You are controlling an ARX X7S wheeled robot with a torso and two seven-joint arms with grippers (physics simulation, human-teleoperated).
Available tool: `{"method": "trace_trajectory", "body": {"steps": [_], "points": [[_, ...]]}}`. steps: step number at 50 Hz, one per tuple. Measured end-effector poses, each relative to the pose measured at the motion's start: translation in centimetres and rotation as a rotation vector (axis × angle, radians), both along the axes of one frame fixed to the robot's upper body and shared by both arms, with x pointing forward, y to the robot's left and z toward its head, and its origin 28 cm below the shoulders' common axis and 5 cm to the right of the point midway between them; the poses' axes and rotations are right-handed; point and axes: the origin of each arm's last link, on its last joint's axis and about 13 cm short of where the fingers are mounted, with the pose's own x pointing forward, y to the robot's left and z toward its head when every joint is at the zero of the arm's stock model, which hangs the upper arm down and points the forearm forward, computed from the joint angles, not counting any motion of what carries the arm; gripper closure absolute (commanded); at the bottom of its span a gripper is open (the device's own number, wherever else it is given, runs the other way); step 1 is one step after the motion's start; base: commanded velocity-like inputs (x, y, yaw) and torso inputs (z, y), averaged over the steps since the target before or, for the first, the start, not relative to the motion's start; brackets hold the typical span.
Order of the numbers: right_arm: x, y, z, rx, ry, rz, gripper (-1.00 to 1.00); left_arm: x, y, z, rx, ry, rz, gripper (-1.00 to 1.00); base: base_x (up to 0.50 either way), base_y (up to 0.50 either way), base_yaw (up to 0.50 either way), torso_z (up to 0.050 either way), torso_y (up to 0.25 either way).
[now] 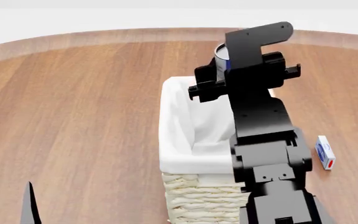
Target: Pick up the alphabet soup and put it in the basket.
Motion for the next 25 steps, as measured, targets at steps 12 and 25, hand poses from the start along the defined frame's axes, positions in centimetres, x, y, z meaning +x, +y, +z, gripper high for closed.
{"method": "trace_trajectory", "body": {"steps": [12, 25], "points": [[-0.35, -0.02, -0.56, -0.014, 0.153, 0.026, 1.0, 0.04, 0.0, -0.06, 0.0, 0.003, 0.0, -1.0, 0.0, 0.0, 0.0, 0.0, 0.001], [-0.59, -0.17, -0.76, -0.035, 0.238, 0.041, 1.0, 0.09, 0.01, -0.15, -0.001, 0.006, 0.001, -1.0, 0.0, 0.0, 0.0, 0.0, 0.001]]}}
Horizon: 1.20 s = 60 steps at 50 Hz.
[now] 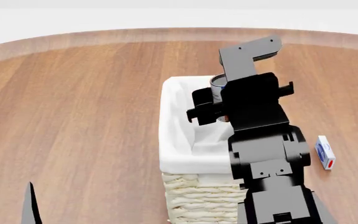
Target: Pick up the alphabet soup and put it in the basket.
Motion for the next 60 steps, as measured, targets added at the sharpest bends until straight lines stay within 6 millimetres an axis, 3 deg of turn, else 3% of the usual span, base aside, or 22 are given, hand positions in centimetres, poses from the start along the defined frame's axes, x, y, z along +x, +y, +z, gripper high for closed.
{"method": "trace_trajectory", "body": {"steps": [36, 60], "points": [[-0.4, 0.7, -1.0, 0.018, 0.085, -0.002, 1.0, 0.1, 0.0, -0.2, 0.0, 0.006, -0.001, -1.0, 0.0, 0.0, 0.0, 0.0, 0.001], [-1.0, 0.8, -2.9, 0.032, 0.143, -0.005, 1.0, 0.1, 0.0, -0.3, 0.0, 0.008, 0.0, -1.0, 0.0, 0.0, 0.0, 0.0, 0.0]]}}
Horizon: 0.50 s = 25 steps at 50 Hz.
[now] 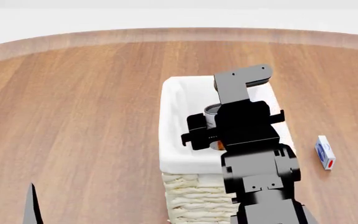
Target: Pick up the alphabet soup and put it in the basket.
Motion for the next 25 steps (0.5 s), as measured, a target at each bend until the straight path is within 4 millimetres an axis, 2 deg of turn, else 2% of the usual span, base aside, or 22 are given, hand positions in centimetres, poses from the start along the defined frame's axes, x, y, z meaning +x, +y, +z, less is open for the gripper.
{"method": "trace_trajectory", "body": {"steps": [10, 11, 25], "points": [[-0.21, -0.08, -0.63, 0.003, 0.015, -0.003, 1.0, 0.02, -0.01, -0.01, 0.0, 0.0, 0.001, -1.0, 0.0, 0.0, 0.0, 0.0, 0.001], [-0.22, -0.08, -0.66, 0.004, 0.016, -0.003, -1.0, 0.02, -0.01, -0.01, 0.0, 0.0, 0.001, -1.0, 0.0, 0.0, 0.0, 0.0, 0.0], [-0.1, -0.04, -0.35, 0.011, 0.005, 0.006, -1.0, 0.04, 0.03, -0.03, -0.001, 0.001, 0.002, -1.0, 0.0, 0.0, 0.0, 0.0, 0.0]]}}
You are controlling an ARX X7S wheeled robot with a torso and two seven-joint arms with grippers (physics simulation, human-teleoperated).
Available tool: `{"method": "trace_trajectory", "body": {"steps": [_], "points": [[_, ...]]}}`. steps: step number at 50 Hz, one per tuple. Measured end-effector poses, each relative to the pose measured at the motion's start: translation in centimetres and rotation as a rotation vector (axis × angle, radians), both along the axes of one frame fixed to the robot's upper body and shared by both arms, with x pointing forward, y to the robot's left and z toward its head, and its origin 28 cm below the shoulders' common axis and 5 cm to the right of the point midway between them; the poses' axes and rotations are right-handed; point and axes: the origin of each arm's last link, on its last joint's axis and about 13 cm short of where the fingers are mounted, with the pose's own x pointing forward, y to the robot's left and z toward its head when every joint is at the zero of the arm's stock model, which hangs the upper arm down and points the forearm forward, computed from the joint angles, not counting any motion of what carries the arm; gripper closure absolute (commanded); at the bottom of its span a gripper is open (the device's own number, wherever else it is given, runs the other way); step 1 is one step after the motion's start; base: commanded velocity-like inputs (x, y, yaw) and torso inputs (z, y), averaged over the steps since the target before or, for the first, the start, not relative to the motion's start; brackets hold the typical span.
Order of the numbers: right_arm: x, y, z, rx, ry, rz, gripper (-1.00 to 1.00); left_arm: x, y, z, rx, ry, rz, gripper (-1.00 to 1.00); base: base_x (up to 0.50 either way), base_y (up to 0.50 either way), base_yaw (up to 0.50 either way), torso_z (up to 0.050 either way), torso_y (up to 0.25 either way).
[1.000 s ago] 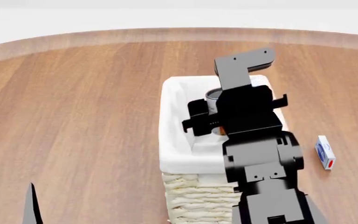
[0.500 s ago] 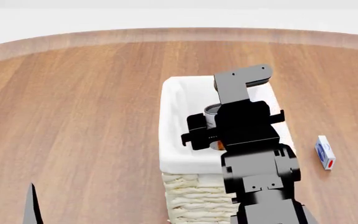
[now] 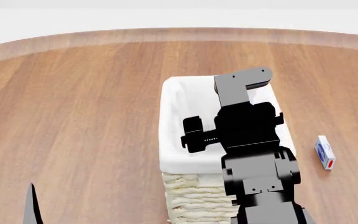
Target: Pick up the alphabet soup and put it in the basket.
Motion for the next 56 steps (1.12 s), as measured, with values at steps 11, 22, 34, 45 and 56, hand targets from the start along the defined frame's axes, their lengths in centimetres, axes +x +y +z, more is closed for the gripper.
{"method": "trace_trajectory", "body": {"steps": [11, 22, 34, 45, 56], "points": [[0.7, 0.2, 1.2, 0.051, -0.156, -0.019, -1.0, 0.0, 0.0, 0.0, 0.0, 0.002, 0.0, -1.0, 0.0, 0.0, 0.0, 0.0, 0.0], [1.5, 0.3, 3.2, 0.086, -0.307, -0.037, -1.0, 0.1, 0.0, -0.1, -0.001, 0.004, 0.001, -1.0, 0.0, 0.0, 0.0, 0.0, 0.0], [1.9, -0.2, 4.5, 0.124, -0.448, -0.053, -1.0, 0.2, 0.0, -0.1, 0.0, 0.006, 0.002, -1.0, 0.0, 0.0, 0.0, 0.0, 0.0], [-0.3, -0.8, 6.5, 0.136, -0.637, -0.073, -1.0, 0.2, 0.0, 0.0, 0.0, 0.006, 0.001, -1.0, 0.0, 0.0, 0.0, 0.0, 0.0], [-5.3, -1.0, 7.8, 0.17, -0.823, -0.089, -1.0, 0.0, 0.1, 0.1, -0.001, 0.002, 0.004, -1.0, 0.0, 0.0, 0.0, 0.0, 0.0]]}}
